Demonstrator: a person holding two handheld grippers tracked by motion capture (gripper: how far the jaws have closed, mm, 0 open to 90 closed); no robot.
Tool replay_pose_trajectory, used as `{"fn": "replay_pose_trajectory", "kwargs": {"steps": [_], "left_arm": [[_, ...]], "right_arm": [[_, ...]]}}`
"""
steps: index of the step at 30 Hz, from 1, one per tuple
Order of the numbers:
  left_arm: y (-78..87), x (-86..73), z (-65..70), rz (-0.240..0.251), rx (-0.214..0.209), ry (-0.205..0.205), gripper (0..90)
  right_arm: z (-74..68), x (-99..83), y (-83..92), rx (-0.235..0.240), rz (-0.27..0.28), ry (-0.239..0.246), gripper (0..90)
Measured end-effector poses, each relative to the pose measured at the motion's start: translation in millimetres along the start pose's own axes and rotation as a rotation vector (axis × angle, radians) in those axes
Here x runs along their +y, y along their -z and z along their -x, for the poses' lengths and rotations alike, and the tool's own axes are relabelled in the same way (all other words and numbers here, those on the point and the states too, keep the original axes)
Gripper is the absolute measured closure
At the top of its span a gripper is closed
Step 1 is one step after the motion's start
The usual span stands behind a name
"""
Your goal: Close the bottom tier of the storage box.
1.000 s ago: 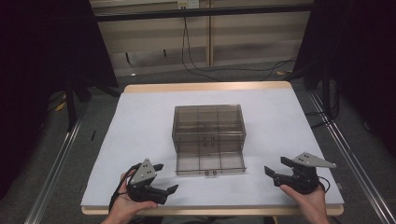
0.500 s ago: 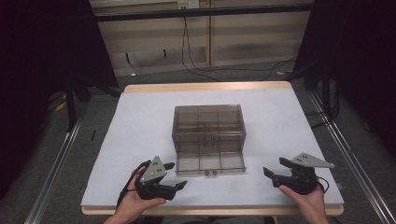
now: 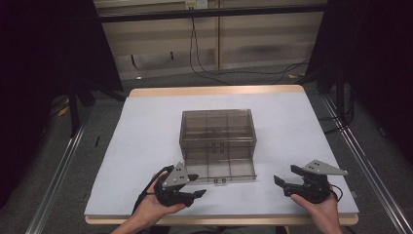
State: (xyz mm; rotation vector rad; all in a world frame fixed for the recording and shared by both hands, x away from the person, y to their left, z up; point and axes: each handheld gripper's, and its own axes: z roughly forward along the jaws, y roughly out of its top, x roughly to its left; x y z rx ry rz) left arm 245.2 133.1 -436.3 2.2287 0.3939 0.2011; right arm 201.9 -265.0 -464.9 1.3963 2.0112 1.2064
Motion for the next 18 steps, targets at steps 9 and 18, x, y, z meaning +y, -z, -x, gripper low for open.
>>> {"fn": "replay_pose_trajectory", "kwargs": {"steps": [9,18], "left_arm": [[-14.0,13.0,-1.2,-0.019,-0.047,-0.021,62.3],[-28.5,22.2,-3.6,-0.034,-0.083,-0.043,67.0]], "right_arm": [[-0.9,0.3,-1.4,0.006,-0.008,0.006,23.6],[-0.4,-0.1,-1.3,0.01,-0.011,0.005,23.4]]}}
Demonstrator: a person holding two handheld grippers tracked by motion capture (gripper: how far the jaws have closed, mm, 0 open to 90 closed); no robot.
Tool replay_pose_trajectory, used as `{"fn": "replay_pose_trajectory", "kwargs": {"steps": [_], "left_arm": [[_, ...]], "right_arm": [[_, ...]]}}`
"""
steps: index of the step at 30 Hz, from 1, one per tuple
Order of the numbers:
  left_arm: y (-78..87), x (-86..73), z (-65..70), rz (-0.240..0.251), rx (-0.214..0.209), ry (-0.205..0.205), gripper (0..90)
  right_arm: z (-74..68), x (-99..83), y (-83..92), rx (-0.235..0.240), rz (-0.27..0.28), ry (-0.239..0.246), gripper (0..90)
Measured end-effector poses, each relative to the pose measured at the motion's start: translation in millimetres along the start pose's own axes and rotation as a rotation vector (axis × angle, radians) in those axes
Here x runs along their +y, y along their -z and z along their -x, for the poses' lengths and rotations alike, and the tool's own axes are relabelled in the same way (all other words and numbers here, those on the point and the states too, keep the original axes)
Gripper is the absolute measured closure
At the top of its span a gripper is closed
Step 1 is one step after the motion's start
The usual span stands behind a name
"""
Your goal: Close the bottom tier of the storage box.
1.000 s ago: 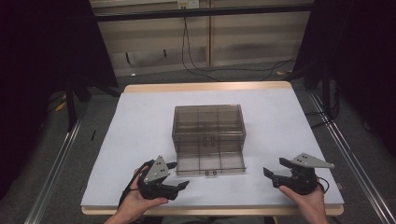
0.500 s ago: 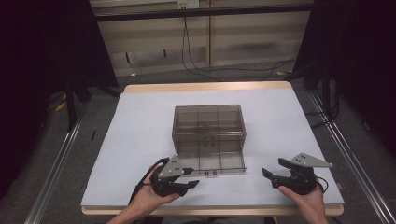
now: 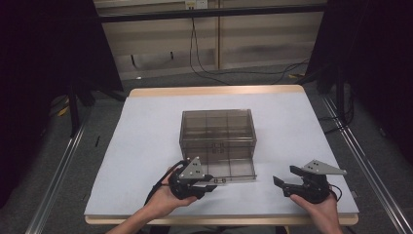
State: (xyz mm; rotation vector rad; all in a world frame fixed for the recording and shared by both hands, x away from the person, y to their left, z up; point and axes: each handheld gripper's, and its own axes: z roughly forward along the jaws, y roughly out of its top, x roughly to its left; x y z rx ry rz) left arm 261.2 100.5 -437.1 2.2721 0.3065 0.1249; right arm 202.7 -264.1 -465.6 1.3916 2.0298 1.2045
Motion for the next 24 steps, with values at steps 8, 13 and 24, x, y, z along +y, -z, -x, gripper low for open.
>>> {"fn": "replay_pose_trajectory", "kwargs": {"steps": [8,13,24], "left_arm": [[-5.7,3.5,-10.8,-0.007,-0.008,-0.002,77.7],[-11.5,0.4,-11.8,-0.015,-0.009,0.01,85.1],[-17.4,-5.7,-16.5,-0.032,-0.012,0.009,90.0]], "right_arm": [[-1.1,0.5,-1.7,0.011,-0.003,0.002,23.0],[-0.8,0.5,-1.9,0.009,-0.01,0.008,22.6],[-3.4,1.1,-3.6,0.028,-0.016,0.013,21.2]]}}
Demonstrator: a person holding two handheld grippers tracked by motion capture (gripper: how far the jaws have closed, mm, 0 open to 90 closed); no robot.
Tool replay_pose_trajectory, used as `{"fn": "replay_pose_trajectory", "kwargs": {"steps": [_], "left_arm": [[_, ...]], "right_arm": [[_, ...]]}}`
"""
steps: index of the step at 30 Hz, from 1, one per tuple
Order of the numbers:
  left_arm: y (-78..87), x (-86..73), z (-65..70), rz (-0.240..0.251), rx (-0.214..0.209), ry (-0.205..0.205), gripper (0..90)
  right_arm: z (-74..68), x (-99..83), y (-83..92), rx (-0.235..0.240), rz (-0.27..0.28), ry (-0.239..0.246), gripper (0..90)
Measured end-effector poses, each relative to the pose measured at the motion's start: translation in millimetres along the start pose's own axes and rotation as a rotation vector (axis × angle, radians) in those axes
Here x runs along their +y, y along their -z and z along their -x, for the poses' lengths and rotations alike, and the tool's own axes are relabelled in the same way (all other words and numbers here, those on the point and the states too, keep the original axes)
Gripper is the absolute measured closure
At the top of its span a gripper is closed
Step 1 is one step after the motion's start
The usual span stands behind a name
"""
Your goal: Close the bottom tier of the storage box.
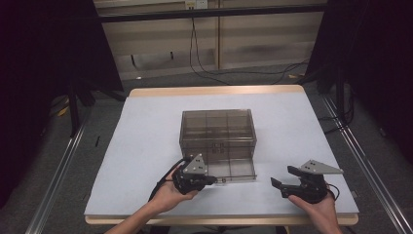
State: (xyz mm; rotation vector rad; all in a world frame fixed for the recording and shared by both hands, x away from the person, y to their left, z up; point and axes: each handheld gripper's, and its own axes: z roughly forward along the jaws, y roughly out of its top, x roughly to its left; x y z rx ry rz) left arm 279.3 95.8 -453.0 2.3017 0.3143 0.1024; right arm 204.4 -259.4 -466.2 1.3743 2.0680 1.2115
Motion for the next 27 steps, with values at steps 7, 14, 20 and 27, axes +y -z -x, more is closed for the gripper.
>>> {"fn": "replay_pose_trajectory", "kwargs": {"steps": [7,14,20,27], "left_arm": [[-7.7,-2.9,-2.7,-0.025,-0.004,0.008,90.0],[-10.5,-3.7,-3.5,-0.045,0.0,-0.001,90.0],[-9.4,-5.4,-4.4,-0.046,0.004,0.006,90.0],[-9.9,-5.8,-4.3,-0.04,0.001,0.005,90.0]], "right_arm": [[-0.7,0.3,0.6,0.001,0.002,0.005,20.9],[-0.3,0.3,0.0,0.002,-0.002,-0.001,20.7],[0.0,0.1,-0.4,0.005,-0.006,-0.002,20.6],[0.4,0.1,-0.9,0.002,-0.01,-0.005,20.5]]}}
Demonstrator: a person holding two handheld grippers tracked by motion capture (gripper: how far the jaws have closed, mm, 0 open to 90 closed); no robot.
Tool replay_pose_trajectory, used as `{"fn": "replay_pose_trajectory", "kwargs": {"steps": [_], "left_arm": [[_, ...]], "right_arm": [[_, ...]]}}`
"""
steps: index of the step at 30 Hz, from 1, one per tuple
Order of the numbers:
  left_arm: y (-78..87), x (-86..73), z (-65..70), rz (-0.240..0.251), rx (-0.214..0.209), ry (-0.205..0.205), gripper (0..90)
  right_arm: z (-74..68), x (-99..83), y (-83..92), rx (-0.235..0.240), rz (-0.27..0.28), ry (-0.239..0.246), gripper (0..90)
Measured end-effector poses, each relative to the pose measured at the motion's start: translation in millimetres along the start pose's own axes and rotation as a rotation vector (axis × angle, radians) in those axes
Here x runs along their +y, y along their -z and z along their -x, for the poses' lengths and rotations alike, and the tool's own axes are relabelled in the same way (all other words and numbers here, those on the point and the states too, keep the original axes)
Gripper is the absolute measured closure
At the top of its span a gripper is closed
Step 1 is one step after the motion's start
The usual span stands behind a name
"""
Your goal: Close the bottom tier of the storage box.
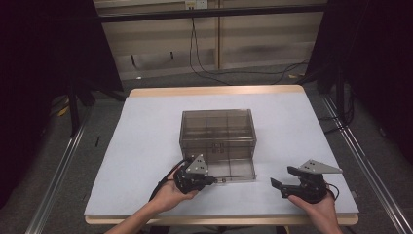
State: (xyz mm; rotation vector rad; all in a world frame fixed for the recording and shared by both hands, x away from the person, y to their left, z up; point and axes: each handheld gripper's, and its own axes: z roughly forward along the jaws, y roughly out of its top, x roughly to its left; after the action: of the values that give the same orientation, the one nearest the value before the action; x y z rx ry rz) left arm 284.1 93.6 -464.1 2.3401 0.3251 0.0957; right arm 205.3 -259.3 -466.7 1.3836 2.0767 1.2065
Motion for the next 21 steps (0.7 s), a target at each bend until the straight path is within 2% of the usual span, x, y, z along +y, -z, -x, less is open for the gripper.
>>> {"fn": "replay_pose_trajectory", "kwargs": {"steps": [8,9,10,11,14,15,16,21], "left_arm": [[-0.6,0.3,0.8,0.005,0.004,0.004,90.0],[0.5,0.6,-0.5,-0.014,0.003,-0.018,90.0],[-0.5,0.5,0.7,0.001,0.005,0.002,90.0],[-0.1,0.9,0.9,-0.007,0.011,0.008,90.0],[0.5,0.5,-1.5,-0.012,0.013,-0.003,90.0],[0.7,-0.1,-2.9,-0.013,0.018,0.01,90.0],[-0.7,-1.2,-3.9,0.013,0.009,0.021,90.0],[-1.9,-1.7,-3.7,0.012,0.012,0.02,90.0]], "right_arm": [[-0.3,0.1,-0.1,0.005,-0.003,-0.001,20.4],[-0.3,0.1,-0.1,0.005,-0.004,0.0,20.4],[-0.3,0.1,-0.1,0.005,-0.004,0.0,20.4],[-0.2,0.1,-0.1,0.004,-0.004,0.0,20.4],[0.0,0.2,-0.3,0.004,-0.005,-0.001,20.4],[0.0,0.2,-0.4,0.004,-0.004,-0.002,20.4],[0.0,0.2,-0.3,0.005,-0.006,-0.002,20.4],[0.2,0.1,0.0,0.004,-0.003,-0.003,20.3]]}}
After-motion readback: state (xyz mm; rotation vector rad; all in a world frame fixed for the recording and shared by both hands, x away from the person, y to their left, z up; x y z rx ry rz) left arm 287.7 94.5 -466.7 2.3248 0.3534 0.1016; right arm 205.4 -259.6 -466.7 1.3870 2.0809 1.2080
